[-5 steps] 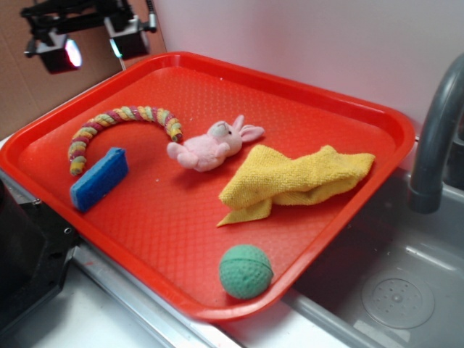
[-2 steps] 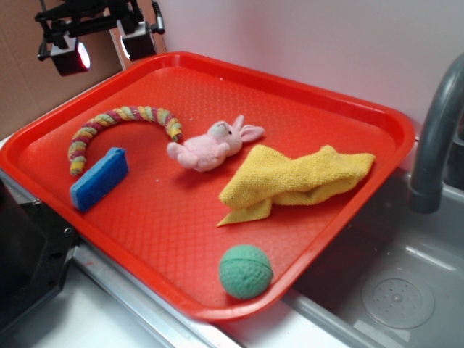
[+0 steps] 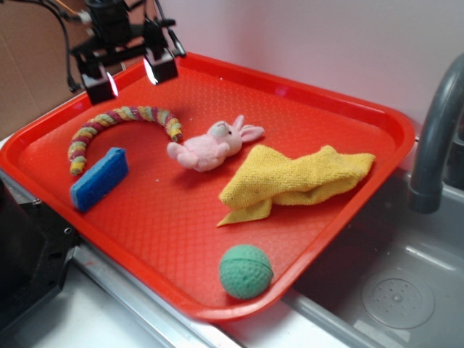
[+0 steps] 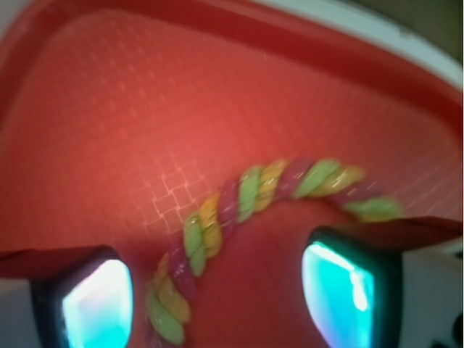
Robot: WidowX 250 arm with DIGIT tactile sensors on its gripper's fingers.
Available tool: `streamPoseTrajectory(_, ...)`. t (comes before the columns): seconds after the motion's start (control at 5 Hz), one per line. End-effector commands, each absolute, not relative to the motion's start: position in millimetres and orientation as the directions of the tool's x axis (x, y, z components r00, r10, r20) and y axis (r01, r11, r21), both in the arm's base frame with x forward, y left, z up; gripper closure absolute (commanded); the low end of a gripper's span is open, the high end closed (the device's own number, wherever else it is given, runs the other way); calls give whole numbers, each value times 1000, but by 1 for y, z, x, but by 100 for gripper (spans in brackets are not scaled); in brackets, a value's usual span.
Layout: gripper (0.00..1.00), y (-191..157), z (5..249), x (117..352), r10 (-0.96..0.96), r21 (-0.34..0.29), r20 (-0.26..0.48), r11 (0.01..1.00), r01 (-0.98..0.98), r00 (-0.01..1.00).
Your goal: Grab the multicolored rope.
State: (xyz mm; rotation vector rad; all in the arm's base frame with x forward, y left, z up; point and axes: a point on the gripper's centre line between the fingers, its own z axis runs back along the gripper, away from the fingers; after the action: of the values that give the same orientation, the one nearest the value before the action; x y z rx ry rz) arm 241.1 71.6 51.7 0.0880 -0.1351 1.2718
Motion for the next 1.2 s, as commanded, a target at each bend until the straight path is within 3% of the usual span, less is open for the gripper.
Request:
streamPoseTrajectory(0.0,0,70,31,261,947,-15,172,278,-960,271)
streamPoseTrajectory(0.2,100,74,32,259,959,-38,162,242,-970,233)
streamPoseTrajectory(0.4,100,77,37,253,972,-69,144,197,-978,186)
streamPoseTrajectory(0.6,100,75,50,254,944,-57,159,301,-952,289)
streamPoseTrajectory(0.8,100,52,100,263,851,-151,148,523,-839,504)
streamPoseTrajectory(1.0,100,32,146,265,665,-14,240,731,-682,707)
